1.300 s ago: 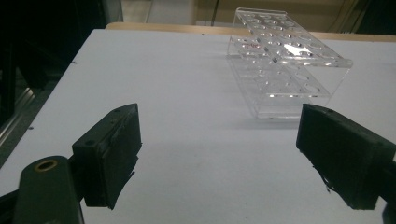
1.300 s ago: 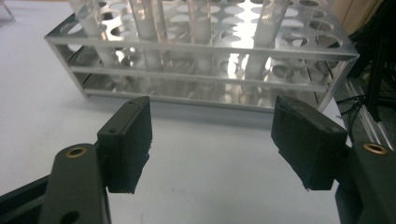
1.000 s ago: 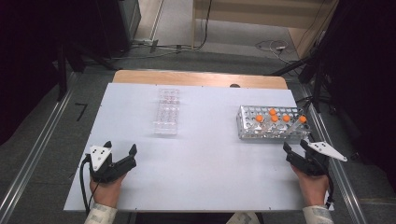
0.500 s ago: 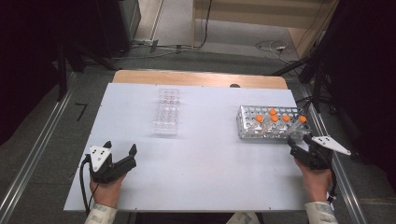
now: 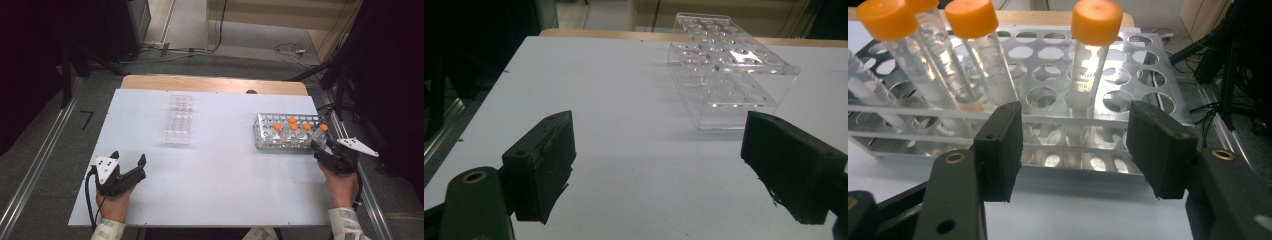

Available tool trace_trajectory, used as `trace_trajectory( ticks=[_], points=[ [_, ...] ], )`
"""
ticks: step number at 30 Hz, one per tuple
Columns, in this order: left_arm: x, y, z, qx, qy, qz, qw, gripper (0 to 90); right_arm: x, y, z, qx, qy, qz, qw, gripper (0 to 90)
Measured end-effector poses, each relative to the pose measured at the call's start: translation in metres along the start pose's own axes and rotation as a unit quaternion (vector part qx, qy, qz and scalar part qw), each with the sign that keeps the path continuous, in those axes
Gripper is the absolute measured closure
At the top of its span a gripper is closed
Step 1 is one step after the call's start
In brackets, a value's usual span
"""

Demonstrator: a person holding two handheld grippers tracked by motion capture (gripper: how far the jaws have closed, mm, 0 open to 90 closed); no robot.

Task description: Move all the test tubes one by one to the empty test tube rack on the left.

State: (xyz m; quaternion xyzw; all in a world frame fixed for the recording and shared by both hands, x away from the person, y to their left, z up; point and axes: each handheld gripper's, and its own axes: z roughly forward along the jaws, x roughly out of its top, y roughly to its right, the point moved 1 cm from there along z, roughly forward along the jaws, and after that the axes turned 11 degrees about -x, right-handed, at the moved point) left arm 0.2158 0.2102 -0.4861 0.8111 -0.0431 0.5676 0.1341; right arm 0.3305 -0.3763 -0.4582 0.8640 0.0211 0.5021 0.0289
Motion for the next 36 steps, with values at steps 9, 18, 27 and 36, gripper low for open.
trace_trajectory(
  ticks=[9, 18, 27, 36],
  points=[
    [0.0, 0.0, 0.0, 0.001, 0.0, 0.0, 1.0, 14.5, 0.008, 0.001, 0.01, 0.002, 0.0, 0.006, 1.0, 42.1],
    [0.0, 0.0, 0.0, 0.002, -0.002, 0.0, 1.0, 14.7, 0.01, 0.002, 0.015, 0.004, 0.0, 0.009, 1.0, 46.3],
    [-0.001, 0.0, 0.001, 0.003, -0.002, 0.0, 1.0, 14.8, 0.01, 0.001, 0.02, 0.003, -0.003, 0.01, 0.9999, 54.1],
    [-0.001, 0.001, 0.001, 0.004, -0.002, -0.001, 1.0, 14.9, 0.014, -0.001, 0.027, -0.003, 0.003, 0.007, 1.0, 60.5]
  ],
)
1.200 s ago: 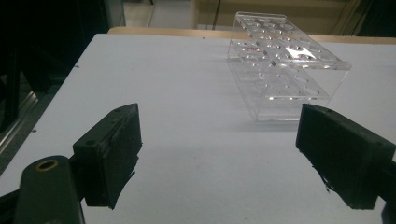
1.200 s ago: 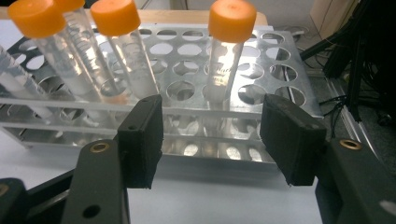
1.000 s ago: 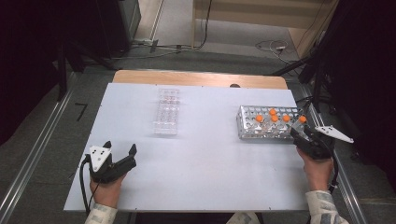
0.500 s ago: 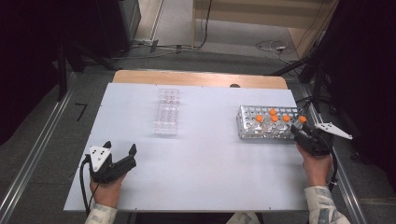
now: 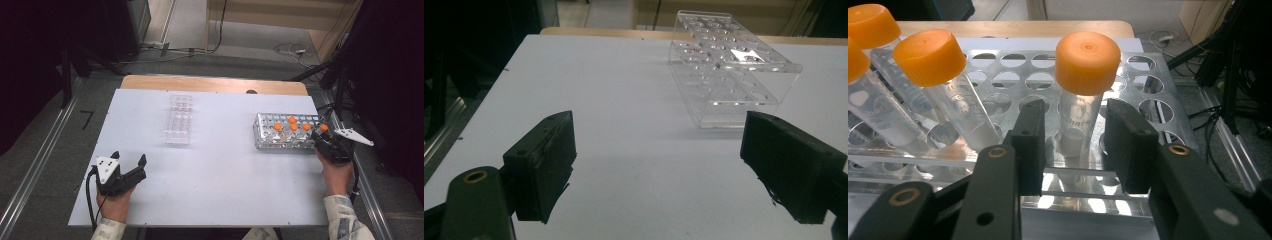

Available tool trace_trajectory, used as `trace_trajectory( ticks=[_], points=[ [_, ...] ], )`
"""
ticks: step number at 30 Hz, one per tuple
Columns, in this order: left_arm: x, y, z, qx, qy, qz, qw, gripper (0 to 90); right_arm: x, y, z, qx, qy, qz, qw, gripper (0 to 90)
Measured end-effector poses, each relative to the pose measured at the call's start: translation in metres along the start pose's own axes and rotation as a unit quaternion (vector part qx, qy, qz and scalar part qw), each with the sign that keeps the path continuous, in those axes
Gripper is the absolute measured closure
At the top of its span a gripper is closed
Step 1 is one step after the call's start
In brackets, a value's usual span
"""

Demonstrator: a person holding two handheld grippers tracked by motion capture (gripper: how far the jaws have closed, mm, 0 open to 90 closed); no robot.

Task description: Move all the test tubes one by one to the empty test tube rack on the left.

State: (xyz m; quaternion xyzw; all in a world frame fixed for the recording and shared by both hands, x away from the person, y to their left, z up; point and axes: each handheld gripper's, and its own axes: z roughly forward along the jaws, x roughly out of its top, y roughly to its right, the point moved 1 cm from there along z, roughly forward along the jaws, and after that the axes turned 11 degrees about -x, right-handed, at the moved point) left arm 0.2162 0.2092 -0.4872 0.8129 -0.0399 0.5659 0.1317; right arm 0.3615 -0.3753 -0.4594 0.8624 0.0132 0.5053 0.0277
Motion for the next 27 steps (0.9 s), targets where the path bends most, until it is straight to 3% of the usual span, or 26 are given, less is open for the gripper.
trace_trajectory(
  ticks=[9, 13, 27],
  points=[
    [0.0, 0.0, 0.0, 0.0, -0.001, 0.0, 1.0, 14.9, 0.002, -0.002, 0.004, -0.004, 0.001, -0.007, 1.0, 70.9],
    [0.0, 0.0, 0.001, -0.001, -0.001, 0.001, 1.0, 14.9, 0.005, -0.001, 0.002, -0.004, 0.011, -0.009, 0.9999, 71.6],
    [0.0, 0.0, 0.001, -0.002, -0.001, 0.001, 1.0, 15.0, 0.029, 0.003, -0.028, -0.004, 0.064, -0.006, 0.9979, 71.6]
  ],
)
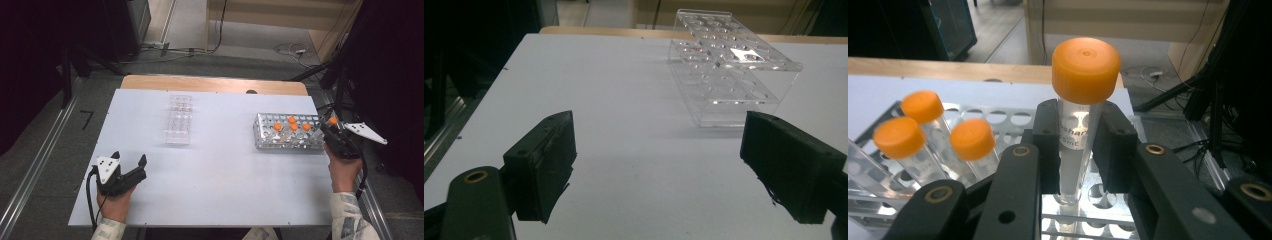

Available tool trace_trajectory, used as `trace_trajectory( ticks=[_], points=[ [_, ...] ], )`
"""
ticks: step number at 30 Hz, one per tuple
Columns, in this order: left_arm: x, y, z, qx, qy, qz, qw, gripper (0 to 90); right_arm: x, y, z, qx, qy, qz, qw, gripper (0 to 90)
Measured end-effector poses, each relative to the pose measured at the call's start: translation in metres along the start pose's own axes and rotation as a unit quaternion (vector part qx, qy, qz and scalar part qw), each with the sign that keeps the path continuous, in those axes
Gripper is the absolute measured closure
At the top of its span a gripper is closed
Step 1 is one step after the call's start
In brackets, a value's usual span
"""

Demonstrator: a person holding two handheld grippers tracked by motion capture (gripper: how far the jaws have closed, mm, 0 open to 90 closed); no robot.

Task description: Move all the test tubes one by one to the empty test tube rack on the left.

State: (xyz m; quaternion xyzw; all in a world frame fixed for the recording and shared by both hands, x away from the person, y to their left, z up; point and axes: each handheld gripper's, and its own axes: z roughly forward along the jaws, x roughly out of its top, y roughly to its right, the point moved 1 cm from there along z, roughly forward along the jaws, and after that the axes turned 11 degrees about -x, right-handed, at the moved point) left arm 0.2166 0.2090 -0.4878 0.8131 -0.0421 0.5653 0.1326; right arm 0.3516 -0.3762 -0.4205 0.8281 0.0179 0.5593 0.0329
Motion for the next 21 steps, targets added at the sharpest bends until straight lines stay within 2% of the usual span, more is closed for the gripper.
trace_trajectory(
  ticks=[5, 12, 21],
  points=[
    [0.0, 0.0, 0.0, 0.002, 0.001, -0.001, 1.0, 15.1, 0.005, 0.001, -0.011, 0.01, 0.003, 0.006, 0.9999, 71.6],
    [0.0, 0.0, -0.001, 0.001, 0.001, 0.001, 1.0, 15.1, 0.001, -0.009, -0.026, 0.025, -0.003, -0.011, 0.9996, 71.6],
    [0.0, 0.003, -0.001, -0.006, -0.002, 0.005, 1.0, 15.0, -0.021, -0.019, -0.046, 0.055, -0.027, -0.026, 0.9978, 71.6]
  ],
)
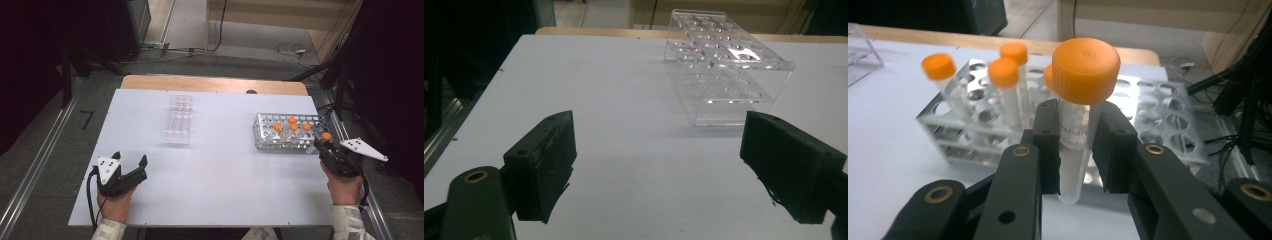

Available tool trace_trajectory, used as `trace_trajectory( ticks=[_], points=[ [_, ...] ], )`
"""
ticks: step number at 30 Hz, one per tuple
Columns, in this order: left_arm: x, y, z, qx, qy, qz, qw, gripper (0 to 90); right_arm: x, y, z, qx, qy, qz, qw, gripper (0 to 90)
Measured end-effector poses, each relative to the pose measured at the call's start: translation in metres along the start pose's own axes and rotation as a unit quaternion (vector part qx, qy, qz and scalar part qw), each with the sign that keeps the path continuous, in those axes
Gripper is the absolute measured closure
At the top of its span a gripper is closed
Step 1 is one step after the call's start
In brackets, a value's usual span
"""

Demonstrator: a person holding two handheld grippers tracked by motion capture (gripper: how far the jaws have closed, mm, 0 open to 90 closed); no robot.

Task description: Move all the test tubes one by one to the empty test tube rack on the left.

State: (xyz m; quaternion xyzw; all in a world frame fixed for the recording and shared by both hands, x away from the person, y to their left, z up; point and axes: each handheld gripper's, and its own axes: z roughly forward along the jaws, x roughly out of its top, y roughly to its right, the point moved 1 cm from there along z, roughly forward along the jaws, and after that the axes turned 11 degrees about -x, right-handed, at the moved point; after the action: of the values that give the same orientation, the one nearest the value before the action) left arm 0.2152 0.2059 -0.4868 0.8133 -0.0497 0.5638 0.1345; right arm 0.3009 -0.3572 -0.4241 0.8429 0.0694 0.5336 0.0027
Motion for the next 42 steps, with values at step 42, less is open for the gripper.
trace_trajectory(
  ticks=[42],
  points=[
    [0.014, 0.049, 0.016, -0.09, -0.009, 0.015, 0.9958, 15.1, -0.007, -0.119, 0.013, 0.154, -0.008, -0.108, 0.9821, 71.7]
  ],
)
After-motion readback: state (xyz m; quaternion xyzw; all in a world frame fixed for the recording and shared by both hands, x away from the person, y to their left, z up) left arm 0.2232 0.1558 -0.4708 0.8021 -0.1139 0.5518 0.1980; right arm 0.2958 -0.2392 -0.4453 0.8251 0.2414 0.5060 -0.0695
